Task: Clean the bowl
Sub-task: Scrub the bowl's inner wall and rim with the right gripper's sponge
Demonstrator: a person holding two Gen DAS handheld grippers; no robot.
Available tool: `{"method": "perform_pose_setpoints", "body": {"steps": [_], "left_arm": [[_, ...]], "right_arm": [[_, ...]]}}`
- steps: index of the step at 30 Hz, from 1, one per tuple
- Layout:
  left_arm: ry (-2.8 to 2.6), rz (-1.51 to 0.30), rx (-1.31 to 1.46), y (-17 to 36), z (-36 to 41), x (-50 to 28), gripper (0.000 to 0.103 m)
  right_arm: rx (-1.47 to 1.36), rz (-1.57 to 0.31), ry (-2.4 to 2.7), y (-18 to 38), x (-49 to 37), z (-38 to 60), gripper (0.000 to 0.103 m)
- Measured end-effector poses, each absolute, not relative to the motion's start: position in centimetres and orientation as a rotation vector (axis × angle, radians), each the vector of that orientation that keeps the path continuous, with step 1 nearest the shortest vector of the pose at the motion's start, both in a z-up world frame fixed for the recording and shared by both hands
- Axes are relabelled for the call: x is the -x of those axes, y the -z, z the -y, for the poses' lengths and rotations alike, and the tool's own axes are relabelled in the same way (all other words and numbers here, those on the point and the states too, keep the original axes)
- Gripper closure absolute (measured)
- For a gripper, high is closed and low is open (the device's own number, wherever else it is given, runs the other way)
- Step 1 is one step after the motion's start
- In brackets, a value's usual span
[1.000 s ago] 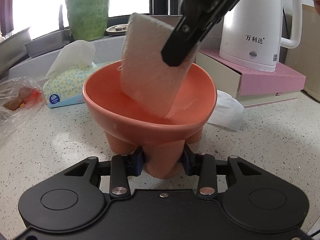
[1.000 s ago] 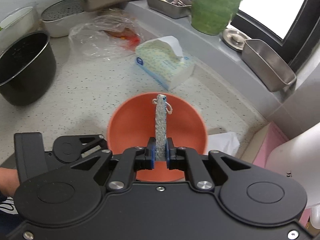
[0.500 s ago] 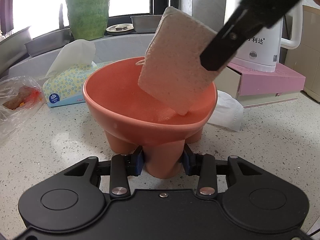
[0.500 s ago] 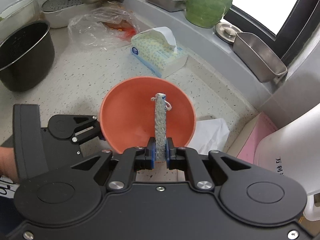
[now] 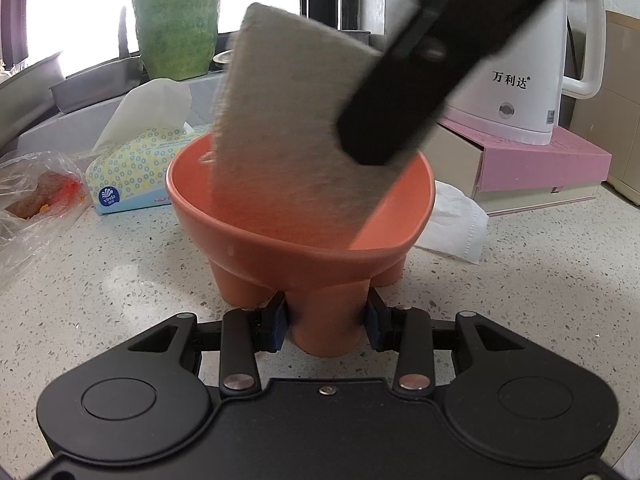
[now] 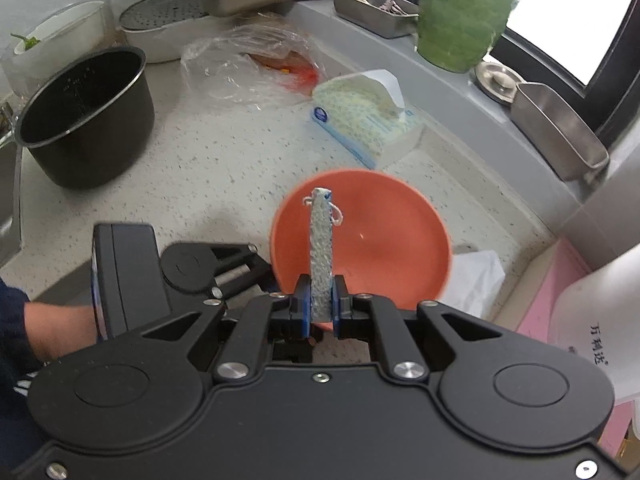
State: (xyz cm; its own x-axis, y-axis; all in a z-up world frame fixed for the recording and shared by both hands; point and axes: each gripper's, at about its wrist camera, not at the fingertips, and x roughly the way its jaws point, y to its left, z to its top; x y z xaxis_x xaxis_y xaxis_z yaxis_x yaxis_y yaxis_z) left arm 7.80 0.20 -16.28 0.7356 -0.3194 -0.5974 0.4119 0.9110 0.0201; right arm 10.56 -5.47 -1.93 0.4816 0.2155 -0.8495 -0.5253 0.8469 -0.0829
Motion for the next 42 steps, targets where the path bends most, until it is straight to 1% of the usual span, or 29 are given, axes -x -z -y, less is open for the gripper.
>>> {"method": "perform_pose_setpoints", "body": {"steps": [10,23,35,42], "left_arm": [[0.405,-0.627,-0.153,16.3,-0.2,-7.8,0.065],[0.407,-0.627,-0.152,16.3,-0.4,-7.7,0.065],[0.408,-0.628,-0.148,16.4,-0.5,-7.7,0.065],[0.408,-0.63,-0.145,16.4,-0.5,-7.7,0.065]], "right_arm": [[0.351,-0.945,-0.431,1.9,-12.2,4.4,0.091],[0.332,-0.937,-0.342,1.9,-14.5,7.4,0.091],[0.321,-0.934,-0.339,1.3,-13.4,9.2,0.091],[0.307,-0.983,-0.375,2.4,-11.7,8.8,0.091]]}}
